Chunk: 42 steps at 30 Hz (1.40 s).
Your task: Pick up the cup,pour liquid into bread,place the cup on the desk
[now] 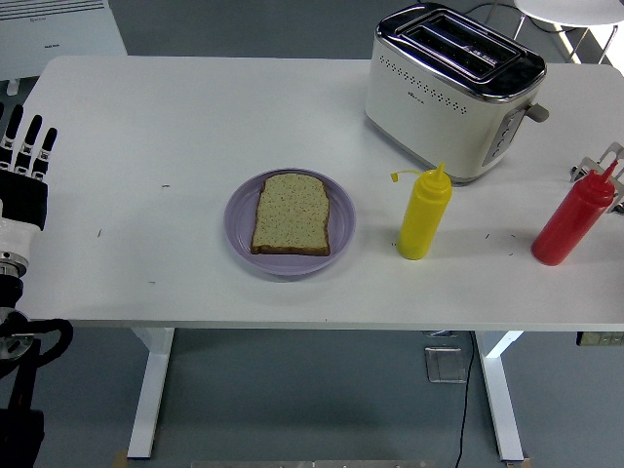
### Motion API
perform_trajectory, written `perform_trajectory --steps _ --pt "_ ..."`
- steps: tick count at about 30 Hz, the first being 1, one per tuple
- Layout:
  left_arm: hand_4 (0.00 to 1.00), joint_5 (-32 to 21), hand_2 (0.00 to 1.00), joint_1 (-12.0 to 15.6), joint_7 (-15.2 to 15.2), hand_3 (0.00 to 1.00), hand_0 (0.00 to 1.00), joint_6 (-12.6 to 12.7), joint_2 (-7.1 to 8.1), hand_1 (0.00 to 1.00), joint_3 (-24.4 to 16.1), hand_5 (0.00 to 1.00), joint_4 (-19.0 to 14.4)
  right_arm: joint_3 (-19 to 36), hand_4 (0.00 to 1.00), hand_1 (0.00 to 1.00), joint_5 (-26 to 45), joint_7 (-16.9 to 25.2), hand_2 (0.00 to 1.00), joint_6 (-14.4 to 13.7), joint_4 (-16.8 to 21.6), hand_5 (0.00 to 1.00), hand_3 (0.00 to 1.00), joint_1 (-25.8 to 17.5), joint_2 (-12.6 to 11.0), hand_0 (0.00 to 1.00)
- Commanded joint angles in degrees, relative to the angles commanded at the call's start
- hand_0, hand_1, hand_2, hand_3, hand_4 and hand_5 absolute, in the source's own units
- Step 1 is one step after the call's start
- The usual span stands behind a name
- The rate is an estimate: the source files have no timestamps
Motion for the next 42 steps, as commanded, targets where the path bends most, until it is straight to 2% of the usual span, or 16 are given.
perform_trajectory --steps 42 --pt "0.483 -0.16 0.792 0.13 -0.01 0.718 0.802 0.13 -0.07 0.774 0.44 0.998 0.1 -0.04 0.505 0.689 0.0 0.02 0.71 0.11 -0.2 0.463 0.688 -0.27 0.08 0.783"
